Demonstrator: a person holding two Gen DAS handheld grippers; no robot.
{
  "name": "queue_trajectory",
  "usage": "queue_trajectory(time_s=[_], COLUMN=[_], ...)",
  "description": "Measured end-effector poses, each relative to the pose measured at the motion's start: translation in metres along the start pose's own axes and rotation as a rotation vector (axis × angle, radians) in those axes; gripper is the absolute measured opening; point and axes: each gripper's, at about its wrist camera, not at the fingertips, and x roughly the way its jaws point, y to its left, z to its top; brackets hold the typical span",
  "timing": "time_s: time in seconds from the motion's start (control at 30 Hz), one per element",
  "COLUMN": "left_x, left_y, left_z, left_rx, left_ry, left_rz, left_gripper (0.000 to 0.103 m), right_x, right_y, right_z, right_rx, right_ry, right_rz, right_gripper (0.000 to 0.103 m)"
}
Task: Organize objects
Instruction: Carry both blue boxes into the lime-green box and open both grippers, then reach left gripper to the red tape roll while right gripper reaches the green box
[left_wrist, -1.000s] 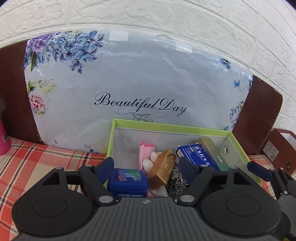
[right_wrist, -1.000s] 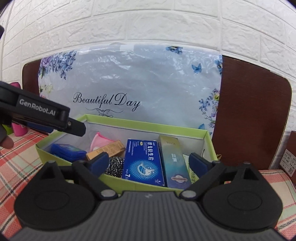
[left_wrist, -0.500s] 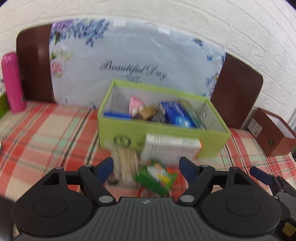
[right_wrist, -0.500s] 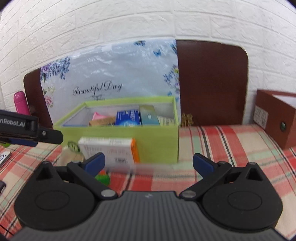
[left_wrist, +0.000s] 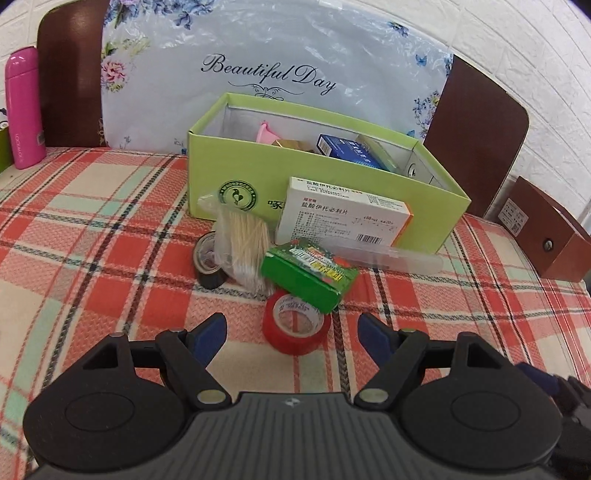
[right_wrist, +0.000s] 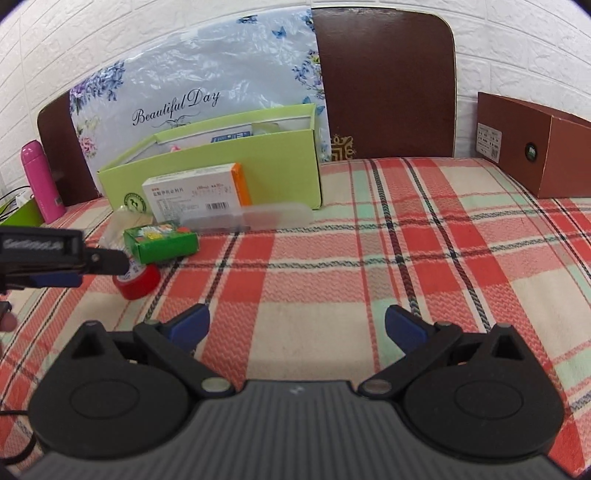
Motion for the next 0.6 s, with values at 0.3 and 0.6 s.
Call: queue_trajectory(time_s=[0.3,0.6], left_x=[0.010,-0.032], left_y=[0.013,0.037], left_z=[-0.008,-0.036], left_rx=[0.027,0.055], left_ry=[0.062,0.075], left_rz=[-0.055,-0.037], left_gripper=[0.050,0.051], right_x=[-0.003,0.024], right_y=[0.005,0.046], right_z=[0.000,0.010], right_rx=[0.011,-0.185], right_ry=[-0.011,-0.050], right_rz=[0.079,0.172], right_gripper=[0.103,0.103])
